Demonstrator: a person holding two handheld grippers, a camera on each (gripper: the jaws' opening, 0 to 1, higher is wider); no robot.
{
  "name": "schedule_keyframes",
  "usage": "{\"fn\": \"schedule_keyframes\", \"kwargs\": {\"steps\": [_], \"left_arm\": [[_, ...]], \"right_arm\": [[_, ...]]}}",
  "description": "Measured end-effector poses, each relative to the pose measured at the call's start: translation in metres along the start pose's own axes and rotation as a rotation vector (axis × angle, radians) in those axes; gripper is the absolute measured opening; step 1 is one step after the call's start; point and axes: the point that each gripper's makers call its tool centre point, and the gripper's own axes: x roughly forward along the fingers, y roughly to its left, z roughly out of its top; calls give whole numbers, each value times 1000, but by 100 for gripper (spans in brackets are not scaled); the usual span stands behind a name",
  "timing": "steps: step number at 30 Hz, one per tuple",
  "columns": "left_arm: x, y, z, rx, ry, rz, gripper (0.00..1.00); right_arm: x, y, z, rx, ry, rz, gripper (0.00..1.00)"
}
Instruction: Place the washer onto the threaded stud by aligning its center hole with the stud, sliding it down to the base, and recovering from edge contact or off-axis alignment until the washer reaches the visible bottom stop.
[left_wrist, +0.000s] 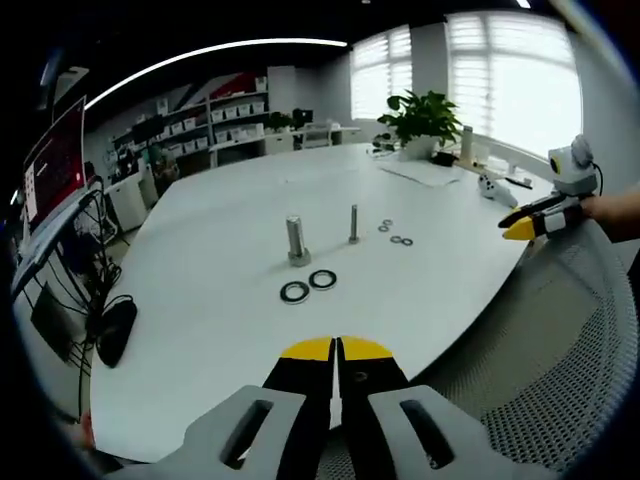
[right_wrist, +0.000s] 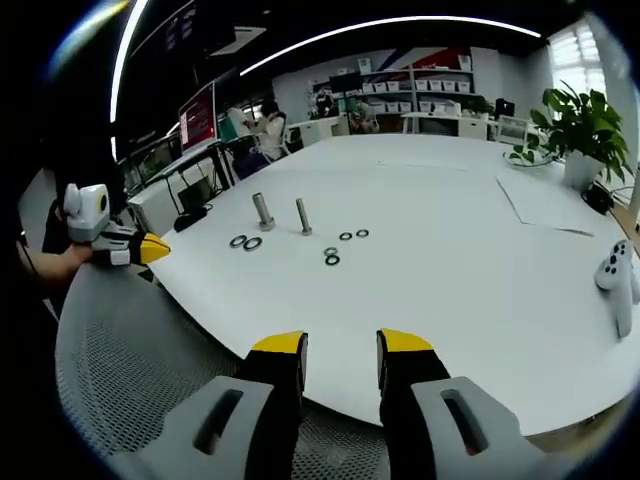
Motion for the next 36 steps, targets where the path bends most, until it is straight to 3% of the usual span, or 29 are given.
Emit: {"fn": "schedule_keyframes", "kwargs": {"steps": [36], "left_arm": [[0, 1, -1, -2, 5, 9, 0]], "right_arm": [[0, 4, 0, -6, 4, 19, 31]]}}
